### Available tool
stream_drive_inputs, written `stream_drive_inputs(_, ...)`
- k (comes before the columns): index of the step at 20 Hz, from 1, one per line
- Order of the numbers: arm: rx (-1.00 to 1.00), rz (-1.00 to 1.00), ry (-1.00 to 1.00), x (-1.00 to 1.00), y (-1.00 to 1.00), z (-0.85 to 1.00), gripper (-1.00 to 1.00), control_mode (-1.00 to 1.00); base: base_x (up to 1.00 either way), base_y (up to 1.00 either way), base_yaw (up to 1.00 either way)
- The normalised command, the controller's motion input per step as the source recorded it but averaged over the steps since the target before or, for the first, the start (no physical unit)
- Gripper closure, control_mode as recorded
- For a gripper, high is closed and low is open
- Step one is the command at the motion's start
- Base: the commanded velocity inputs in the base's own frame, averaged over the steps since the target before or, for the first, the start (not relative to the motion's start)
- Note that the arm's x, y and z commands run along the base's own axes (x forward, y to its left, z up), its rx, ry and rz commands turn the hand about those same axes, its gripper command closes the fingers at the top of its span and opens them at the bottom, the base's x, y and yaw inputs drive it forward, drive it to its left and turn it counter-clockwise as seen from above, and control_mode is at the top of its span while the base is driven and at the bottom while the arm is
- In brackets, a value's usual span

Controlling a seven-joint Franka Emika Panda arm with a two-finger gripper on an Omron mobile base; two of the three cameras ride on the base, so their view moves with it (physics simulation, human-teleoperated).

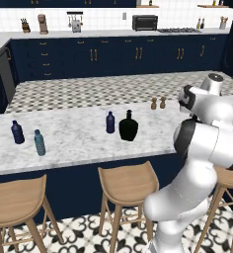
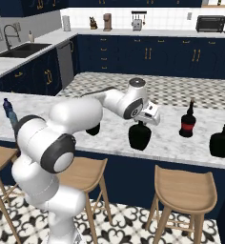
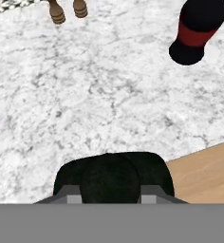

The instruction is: Move the plastic bottles in the middle to the plastics group, and the glass bottles in the middle to the glass group.

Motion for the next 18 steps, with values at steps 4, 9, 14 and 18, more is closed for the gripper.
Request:
stream_drive_inputs(4, 0.00, -0.13, 0.01, 0.13, -0.97, 0.12, 1.00, -1.00, 0.00, 0.00, 0.00)
stream_drive_inputs(9, 0.00, -0.07, 0.00, 0.02, -0.48, -0.01, 1.00, -1.00, 0.00, 0.00, 0.00)
stream_drive_inputs(14, -0.02, -0.02, -0.06, -0.01, 0.00, -0.12, 1.00, -1.00, 0.00, 0.00, 0.00)
stream_drive_inputs(18, -0.05, -0.09, -0.02, 0.02, -0.04, 0.03, 1.00, -1.00, 0.00, 0.00, 0.00)
